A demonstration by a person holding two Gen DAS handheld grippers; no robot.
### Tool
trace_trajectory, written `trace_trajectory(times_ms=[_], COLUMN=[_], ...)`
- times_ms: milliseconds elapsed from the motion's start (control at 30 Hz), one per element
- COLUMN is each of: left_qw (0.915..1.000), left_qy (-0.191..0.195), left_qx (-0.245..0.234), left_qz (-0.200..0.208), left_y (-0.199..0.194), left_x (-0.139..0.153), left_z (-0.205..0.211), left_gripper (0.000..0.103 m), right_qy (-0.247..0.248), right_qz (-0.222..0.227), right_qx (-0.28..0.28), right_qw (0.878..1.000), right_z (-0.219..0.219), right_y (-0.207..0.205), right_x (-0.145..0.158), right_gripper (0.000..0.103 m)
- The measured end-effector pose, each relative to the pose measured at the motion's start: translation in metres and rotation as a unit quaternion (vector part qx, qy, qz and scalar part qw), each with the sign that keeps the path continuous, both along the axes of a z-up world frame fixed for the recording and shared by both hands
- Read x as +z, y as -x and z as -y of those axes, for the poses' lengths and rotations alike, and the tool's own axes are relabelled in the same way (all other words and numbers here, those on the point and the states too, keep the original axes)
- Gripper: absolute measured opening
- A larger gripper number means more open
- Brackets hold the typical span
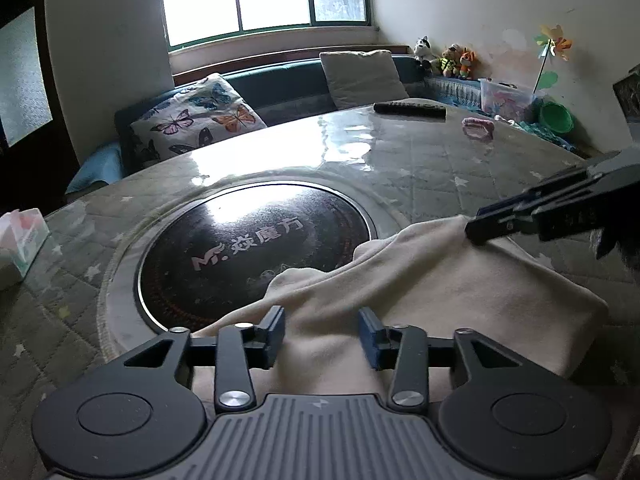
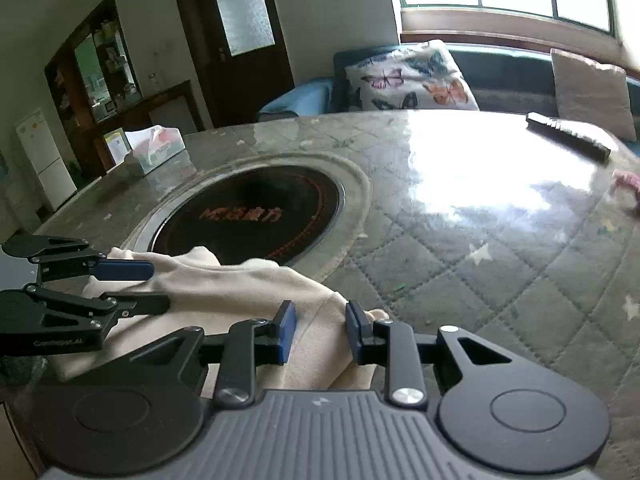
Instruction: Fold clothes
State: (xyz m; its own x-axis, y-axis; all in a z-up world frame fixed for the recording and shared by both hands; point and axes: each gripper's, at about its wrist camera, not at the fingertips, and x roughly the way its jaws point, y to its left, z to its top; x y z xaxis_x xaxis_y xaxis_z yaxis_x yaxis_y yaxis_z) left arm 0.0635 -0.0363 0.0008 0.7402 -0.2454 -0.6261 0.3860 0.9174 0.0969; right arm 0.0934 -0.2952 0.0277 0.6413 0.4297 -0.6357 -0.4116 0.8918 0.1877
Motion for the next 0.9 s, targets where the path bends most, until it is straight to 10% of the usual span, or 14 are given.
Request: trace_trajectory(times_ms=[333,900], left_qw=[0.9993,0.9875], left_qy=[0.004,0.044], left_qx=[0.034,0.151], left_qz=[0.015,0.009], left_y=[0.038,0.071], left_x=[0.005,-0.005], left_z=[-0.015,-0.062], left_gripper=[0.057,0.06], right_qy=[0.076,0.071], right_qz=[0.054,0.081], right_qx=[0.01,-0.019], right_qw=[0.996,0.994], right_z=[-0.01,-0.006], right_y=[0.048,0.082], right_x=[0.01,0.0], right_gripper=[0.04,0.048])
